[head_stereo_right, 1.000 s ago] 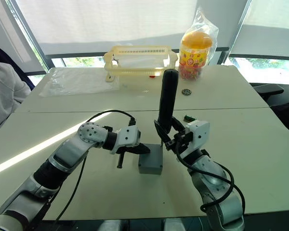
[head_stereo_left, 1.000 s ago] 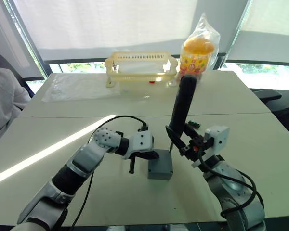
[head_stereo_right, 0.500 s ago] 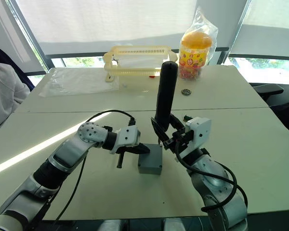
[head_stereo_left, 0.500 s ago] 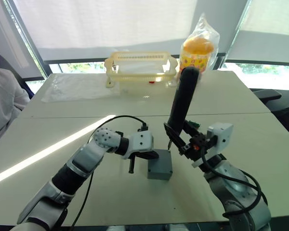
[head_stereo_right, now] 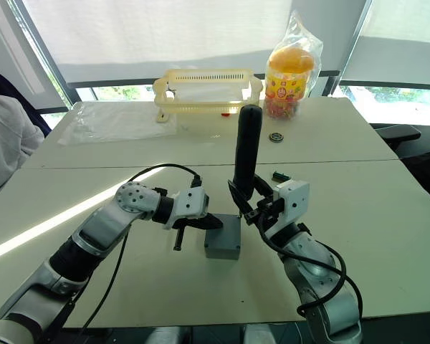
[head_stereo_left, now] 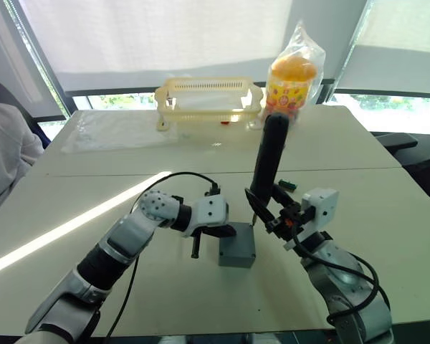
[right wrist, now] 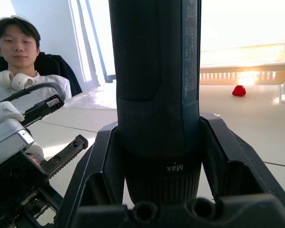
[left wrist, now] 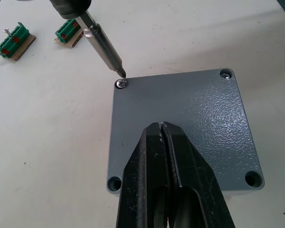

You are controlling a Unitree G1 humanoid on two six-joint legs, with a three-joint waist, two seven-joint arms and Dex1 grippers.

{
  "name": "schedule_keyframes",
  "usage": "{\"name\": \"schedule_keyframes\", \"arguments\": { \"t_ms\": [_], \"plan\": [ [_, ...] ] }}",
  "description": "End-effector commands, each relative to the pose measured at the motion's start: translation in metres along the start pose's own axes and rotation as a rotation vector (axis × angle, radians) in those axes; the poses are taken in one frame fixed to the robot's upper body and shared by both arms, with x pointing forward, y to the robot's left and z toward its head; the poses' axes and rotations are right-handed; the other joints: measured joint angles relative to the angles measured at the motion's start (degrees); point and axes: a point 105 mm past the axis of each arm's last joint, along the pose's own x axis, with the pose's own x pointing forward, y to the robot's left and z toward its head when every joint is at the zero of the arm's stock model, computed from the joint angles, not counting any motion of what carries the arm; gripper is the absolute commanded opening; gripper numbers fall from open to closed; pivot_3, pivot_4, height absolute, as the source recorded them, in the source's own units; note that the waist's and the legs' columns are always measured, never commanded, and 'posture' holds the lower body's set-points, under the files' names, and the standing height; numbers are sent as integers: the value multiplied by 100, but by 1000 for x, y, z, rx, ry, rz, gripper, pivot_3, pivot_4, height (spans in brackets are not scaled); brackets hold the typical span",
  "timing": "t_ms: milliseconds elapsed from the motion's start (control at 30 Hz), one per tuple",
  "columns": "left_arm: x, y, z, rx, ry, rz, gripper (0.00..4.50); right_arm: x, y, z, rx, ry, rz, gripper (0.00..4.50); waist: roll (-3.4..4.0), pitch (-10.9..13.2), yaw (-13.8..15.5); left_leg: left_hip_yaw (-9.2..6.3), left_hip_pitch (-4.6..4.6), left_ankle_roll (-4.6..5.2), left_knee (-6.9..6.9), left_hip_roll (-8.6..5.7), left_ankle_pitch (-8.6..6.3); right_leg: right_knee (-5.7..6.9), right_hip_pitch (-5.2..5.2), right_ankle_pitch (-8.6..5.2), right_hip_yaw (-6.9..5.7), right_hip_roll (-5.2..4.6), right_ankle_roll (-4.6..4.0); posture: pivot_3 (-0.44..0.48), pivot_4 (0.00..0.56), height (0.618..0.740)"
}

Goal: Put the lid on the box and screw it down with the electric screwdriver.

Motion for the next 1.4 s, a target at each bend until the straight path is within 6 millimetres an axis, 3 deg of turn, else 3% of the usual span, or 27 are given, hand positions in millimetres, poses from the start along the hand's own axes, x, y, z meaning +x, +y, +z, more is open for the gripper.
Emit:
{"name": "schedule_keyframes", "arguments": {
  "t_ms": [33, 367, 1400],
  "plan": [
    [7, -11, -20, -47, 77, -43, 0, 2, 6, 22, -21, -105, 17, 1789, 0, 0, 0, -1, 1, 0, 0, 0, 0, 1, 0, 0, 0, 1, 0, 0, 150, 740],
    [8, -12, -20, -44, 77, -46, 0, 5, 9, 34, -15, -146, 19, 1789, 0, 0, -1, 0, 3, 0, 0, 0, 0, 4, 0, 0, 1, 1, 2, 0, 150, 740],
    [8, -12, -21, -47, 78, -44, 0, 2, 8, 23, -29, -104, 16, 1789, 0, 0, -2, 0, 10, 0, 1, -1, 0, 8, 7, 0, 1, 2, 5, 0, 150, 740]
  ]
}}
